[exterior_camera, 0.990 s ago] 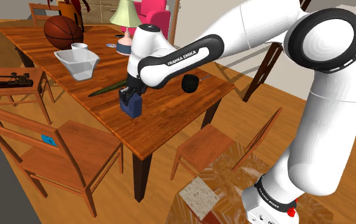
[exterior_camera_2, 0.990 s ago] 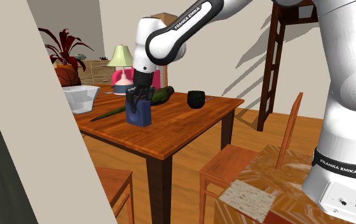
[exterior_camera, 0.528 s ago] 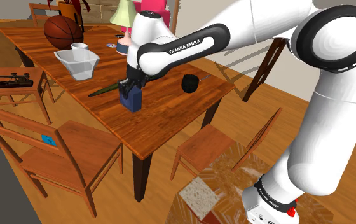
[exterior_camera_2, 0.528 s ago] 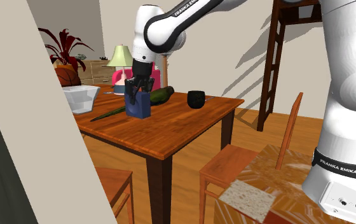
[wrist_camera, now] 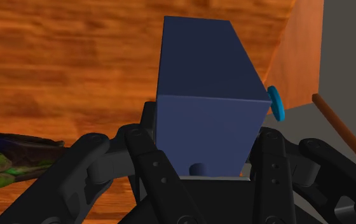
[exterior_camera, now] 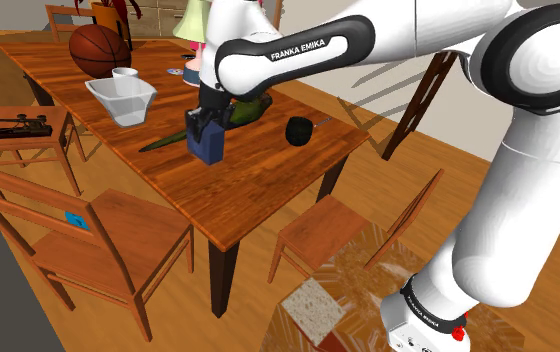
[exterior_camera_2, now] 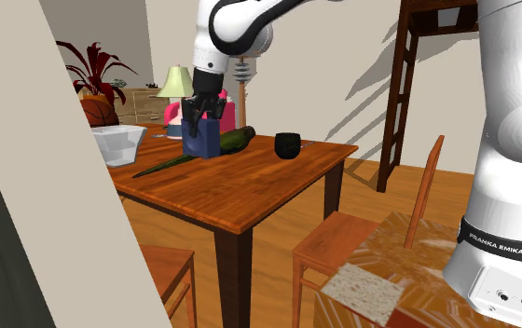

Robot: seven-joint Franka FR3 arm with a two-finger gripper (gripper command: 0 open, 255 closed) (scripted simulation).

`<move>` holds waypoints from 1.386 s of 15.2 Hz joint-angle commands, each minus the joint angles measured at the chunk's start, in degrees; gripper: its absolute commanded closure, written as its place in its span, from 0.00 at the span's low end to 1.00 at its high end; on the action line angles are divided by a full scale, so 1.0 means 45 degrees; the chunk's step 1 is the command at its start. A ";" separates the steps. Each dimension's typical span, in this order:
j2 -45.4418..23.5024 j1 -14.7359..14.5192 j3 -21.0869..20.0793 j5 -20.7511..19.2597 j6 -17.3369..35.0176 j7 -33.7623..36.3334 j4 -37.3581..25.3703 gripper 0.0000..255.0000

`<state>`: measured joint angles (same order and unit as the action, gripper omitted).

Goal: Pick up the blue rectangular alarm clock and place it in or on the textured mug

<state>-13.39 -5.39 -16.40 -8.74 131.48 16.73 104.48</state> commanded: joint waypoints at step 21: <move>0.1312 0.1551 0.0690 0.1385 -0.1875 -0.2981 -0.0749 1.00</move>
<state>-7.61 0.87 -13.71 -3.00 123.06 4.78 101.07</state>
